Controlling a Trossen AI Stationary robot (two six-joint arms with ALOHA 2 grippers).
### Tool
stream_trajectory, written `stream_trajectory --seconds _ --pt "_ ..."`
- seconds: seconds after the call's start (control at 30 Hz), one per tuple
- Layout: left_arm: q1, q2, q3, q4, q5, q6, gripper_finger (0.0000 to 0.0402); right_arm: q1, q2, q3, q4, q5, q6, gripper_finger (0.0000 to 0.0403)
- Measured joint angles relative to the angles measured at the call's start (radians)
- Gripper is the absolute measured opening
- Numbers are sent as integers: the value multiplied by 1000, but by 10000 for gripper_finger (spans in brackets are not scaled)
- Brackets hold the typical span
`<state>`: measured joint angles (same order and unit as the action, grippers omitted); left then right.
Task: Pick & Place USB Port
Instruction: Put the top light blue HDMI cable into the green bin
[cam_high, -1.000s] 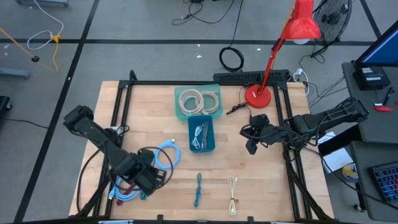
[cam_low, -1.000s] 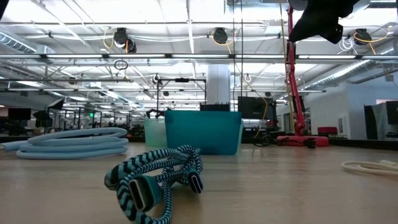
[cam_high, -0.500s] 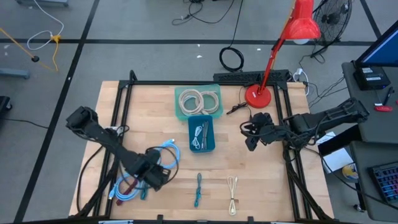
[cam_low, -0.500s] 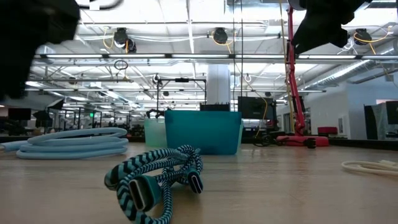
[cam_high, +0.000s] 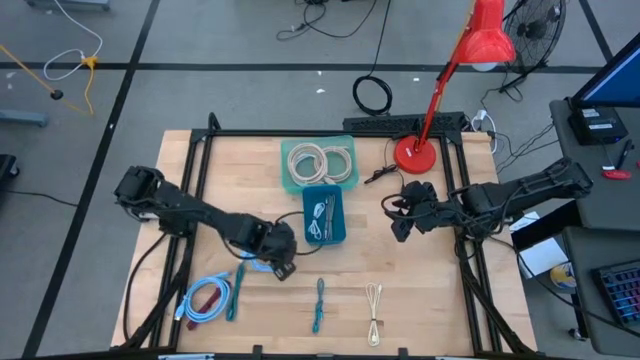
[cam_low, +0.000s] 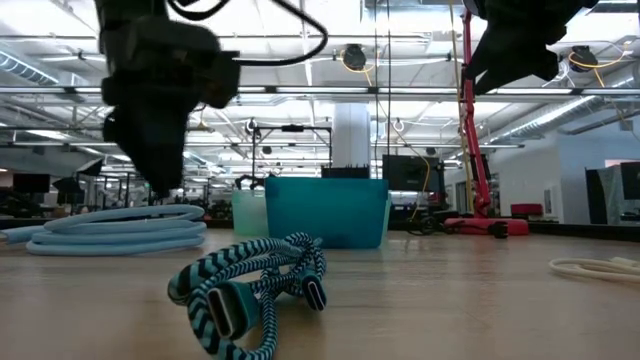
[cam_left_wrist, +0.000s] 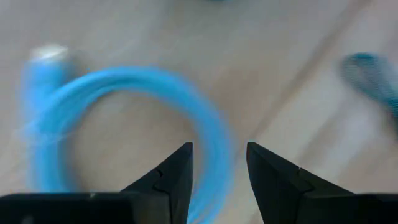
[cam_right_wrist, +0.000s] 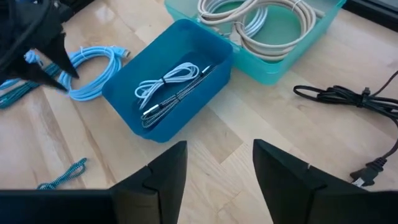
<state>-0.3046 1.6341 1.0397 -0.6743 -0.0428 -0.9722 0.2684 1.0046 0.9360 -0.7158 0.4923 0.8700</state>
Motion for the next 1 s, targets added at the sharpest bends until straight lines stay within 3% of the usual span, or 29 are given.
stream_trajectory --seconds 0.23,0.5,1.0 --pt "6 59 0 -30 11 30 152 2 0 0 -3 0 25 178" --pt "-11 157 4 53 94 52 152 8 0 0 -8 0 34 174" --pt "-14 147 0 49 163 55 152 8 0 0 -6 -25 35 172"
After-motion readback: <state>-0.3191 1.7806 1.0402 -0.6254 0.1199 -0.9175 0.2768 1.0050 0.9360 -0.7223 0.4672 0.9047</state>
